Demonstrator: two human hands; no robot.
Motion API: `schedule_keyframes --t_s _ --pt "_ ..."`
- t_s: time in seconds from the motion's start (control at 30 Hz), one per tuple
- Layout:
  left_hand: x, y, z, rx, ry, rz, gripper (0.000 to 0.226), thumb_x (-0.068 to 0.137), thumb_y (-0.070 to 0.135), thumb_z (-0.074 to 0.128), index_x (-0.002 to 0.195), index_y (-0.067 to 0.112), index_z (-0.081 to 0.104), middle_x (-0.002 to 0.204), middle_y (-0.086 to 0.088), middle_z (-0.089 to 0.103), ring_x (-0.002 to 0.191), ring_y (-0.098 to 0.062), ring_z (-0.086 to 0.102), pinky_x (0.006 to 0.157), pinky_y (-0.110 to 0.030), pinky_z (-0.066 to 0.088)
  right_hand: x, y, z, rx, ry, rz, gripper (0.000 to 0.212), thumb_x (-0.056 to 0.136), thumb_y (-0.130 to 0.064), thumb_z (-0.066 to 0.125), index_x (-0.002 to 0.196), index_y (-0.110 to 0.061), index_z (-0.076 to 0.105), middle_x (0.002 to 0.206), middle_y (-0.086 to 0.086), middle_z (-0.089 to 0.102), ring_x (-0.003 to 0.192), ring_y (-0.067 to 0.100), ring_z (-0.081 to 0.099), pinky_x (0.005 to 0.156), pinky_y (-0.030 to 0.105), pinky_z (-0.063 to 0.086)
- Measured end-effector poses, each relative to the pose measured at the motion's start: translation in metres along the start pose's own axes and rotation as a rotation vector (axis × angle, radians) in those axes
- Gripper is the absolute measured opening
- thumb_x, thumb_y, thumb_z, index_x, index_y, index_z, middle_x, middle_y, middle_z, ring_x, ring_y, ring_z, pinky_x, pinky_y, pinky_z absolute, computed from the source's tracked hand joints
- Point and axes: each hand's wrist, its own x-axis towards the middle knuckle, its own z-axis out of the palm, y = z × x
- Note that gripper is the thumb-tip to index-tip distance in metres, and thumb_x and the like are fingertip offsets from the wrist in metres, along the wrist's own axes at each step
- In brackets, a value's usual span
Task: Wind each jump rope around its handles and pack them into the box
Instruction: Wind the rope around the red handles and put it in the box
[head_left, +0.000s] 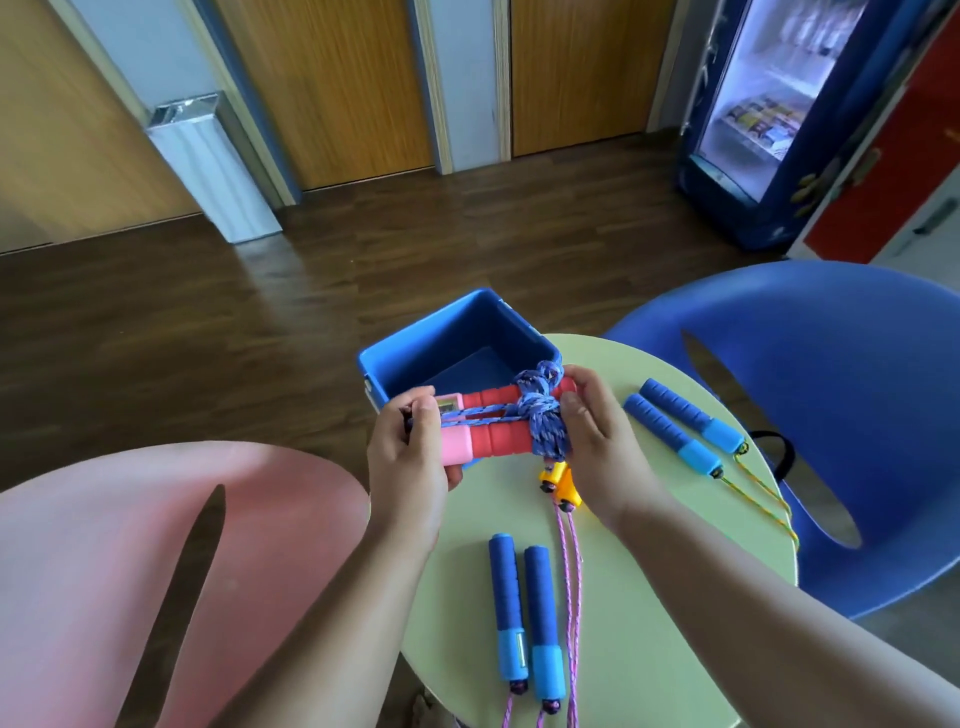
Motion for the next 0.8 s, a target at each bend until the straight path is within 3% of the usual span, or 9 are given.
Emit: schedule_keyframes --t_s 0.1,0.2,0.3,0.33,0.4,0.53,0.7,0.77,0.8 --pt "0.018 -0.009 -0.014 0.101 -0.001 0.101 0.011 0.098 0.034 0.059 0.103 0.034 0.069 0.101 -0.005 0.073 0.069 -0.021 0.066 0.05 -0.029 0.049 0.003 0.006 0.005 -0.275 -0.051 0.029 0.023 0.1 -0.041 0.037 0.11 -0.046 0.057 0.116 0.004 0.064 0.117 0.033 0.053 0.108 0.056 0.038" --pt "0.036 -0.013 -0.026 0.195 -0.059 0.122 0.011 0.1 0.028 0.059 0.101 0.032 0.069 0.093 0.007 0.077 0.077 -0.022 0.068 0.059 -0.033 0.05 0.007 0.0 -0.001 -0.642 -0.003 -0.155 0.026 0.1 -0.025 0.058 0.126 -0.028 0.06 0.146 0.0 0.049 0.128 0.028 0.048 0.109 0.041 0.035" --pt "0.054 -0.009 -0.033 0.254 -0.166 0.081 0.012 0.104 0.026 0.057 0.104 0.031 0.068 0.097 0.007 0.078 0.076 -0.019 0.07 0.054 -0.032 0.051 0.008 -0.016 -0.001 -0.718 -0.267 -0.346 0.037 0.085 -0.049 0.068 0.12 -0.042 0.056 0.159 -0.007 0.033 0.136 0.018 0.044 0.104 0.04 0.041" --pt "0.059 -0.006 -0.034 0.267 -0.202 0.052 0.012 0.104 0.029 0.058 0.105 0.032 0.069 0.097 0.007 0.078 0.073 -0.017 0.069 0.052 -0.032 0.052 0.011 -0.021 0.003 -0.81 -0.379 -0.36 0.04 0.081 -0.057 0.066 0.117 -0.045 0.054 0.158 -0.009 0.033 0.134 0.018 0.046 0.101 0.042 0.045" --pt "0.068 0.0 -0.034 0.25 -0.256 -0.004 0.012 0.103 0.032 0.06 0.108 0.032 0.07 0.092 0.006 0.074 0.067 -0.012 0.066 0.052 -0.03 0.051 0.021 -0.025 0.011 -0.927 -0.488 -0.419 0.039 0.079 -0.054 0.069 0.113 -0.043 0.053 0.149 -0.008 0.044 0.126 0.021 0.051 0.096 0.043 0.049" --pt "0.085 0.01 -0.032 0.215 -0.312 -0.021 0.015 0.104 0.035 0.06 0.112 0.029 0.07 0.085 0.007 0.069 0.06 -0.01 0.059 0.049 -0.027 0.047 0.044 -0.03 0.021 -0.944 -0.483 -0.525 0.032 0.077 -0.038 0.07 0.105 -0.037 0.054 0.12 -0.01 0.058 0.103 0.021 0.055 0.088 0.037 0.05" --pt "0.11 0.013 -0.033 0.254 -0.318 0.024 0.03 0.108 0.047 0.043 0.132 0.031 0.053 0.077 0.006 0.071 0.053 -0.013 0.059 0.044 -0.029 0.045 0.064 -0.025 0.035 -0.866 -0.403 -0.469 0.028 0.073 -0.032 0.075 0.097 -0.033 0.06 0.105 -0.011 0.063 0.092 0.018 0.055 0.075 0.029 0.046" --pt "0.122 0.006 -0.042 0.315 -0.196 0.108 0.03 0.108 0.044 0.043 0.133 0.031 0.052 0.092 0.006 0.07 0.063 -0.014 0.066 0.056 -0.034 0.052 0.074 -0.024 0.042 -0.834 -0.372 -0.408 0.027 0.072 -0.03 0.076 0.094 -0.032 0.061 0.097 -0.01 0.062 0.087 0.018 0.055 0.07 0.03 0.046" --pt "0.129 0.0 -0.048 0.38 -0.105 0.181 0.028 0.107 0.039 0.049 0.132 0.029 0.056 0.104 0.006 0.068 0.077 -0.014 0.068 0.071 -0.037 0.055 0.079 -0.025 0.048 -0.823 -0.356 -0.366 0.026 0.072 -0.03 0.076 0.094 -0.031 0.062 0.095 -0.008 0.061 0.085 0.018 0.055 0.066 0.029 0.046"
